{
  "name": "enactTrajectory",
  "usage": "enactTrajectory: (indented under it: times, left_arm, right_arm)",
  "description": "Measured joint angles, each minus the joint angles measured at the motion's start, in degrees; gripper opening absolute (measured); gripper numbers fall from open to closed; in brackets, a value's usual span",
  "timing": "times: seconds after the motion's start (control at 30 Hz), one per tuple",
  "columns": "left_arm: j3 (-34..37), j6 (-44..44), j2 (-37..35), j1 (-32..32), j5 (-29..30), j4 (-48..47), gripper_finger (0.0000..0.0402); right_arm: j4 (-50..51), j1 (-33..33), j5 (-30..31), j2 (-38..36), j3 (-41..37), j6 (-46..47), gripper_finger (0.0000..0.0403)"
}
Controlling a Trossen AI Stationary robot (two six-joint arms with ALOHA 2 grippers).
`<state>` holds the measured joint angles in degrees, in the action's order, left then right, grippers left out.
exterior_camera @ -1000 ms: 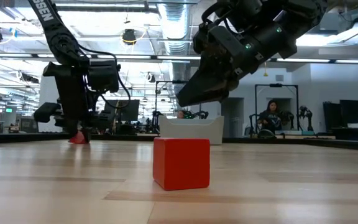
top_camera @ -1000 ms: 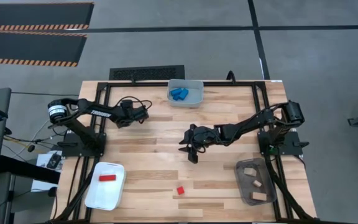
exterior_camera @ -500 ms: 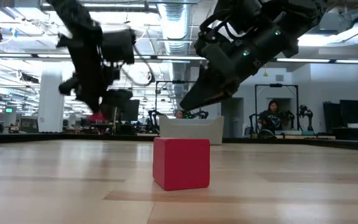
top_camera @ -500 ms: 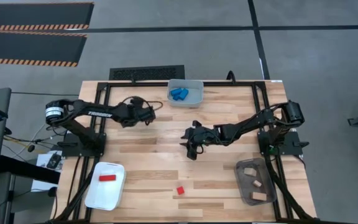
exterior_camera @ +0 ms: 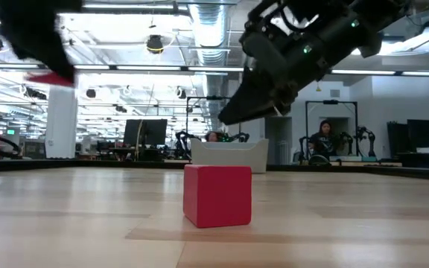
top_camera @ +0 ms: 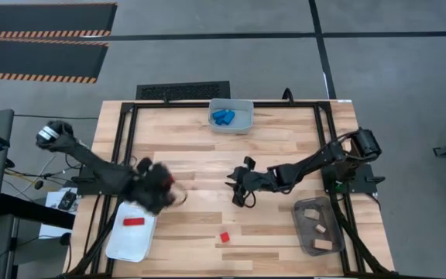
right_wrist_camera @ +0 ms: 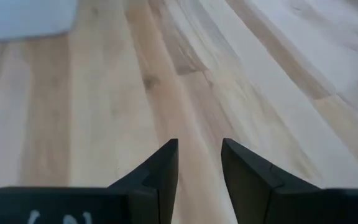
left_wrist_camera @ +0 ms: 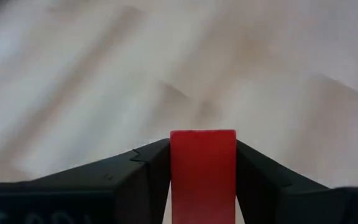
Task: Sort & place blocks by color
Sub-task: Put the red triangle block into the white bin
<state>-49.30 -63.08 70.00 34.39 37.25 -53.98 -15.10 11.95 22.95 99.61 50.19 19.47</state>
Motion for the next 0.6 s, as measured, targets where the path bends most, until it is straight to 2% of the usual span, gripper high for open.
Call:
enactTrajectory:
  times: [0.13, 0.27, 0.43, 0.6]
  left_arm:
    - [-0.04, -0.73, -0.68, 13.45, -7.33, 2.93, 0.0132]
    - [-0.04, -9.29, 0.84, 23.44, -10.8, 3.53, 0.0129]
    - [-0.04, -21.57, 4.67, 31.5, -13.3, 3.46, 0.0131]
    - [-0.04, -28.56, 11.31, 35.06, -17.62, 3.37, 0.0151]
  right_arm:
    - [-2.09, 1.51, 0.14, 0.0, 0.02, 2.0, 0.0141]
    - [-2.29, 2.93, 1.32, 0.0, 0.02, 4.57, 0.0136]
    - [-4.45, 4.96, 2.68, 0.0, 0.02, 6.05, 0.0132]
    - [-7.21, 6.43, 2.7, 0.0, 0.02, 6.19, 0.0133]
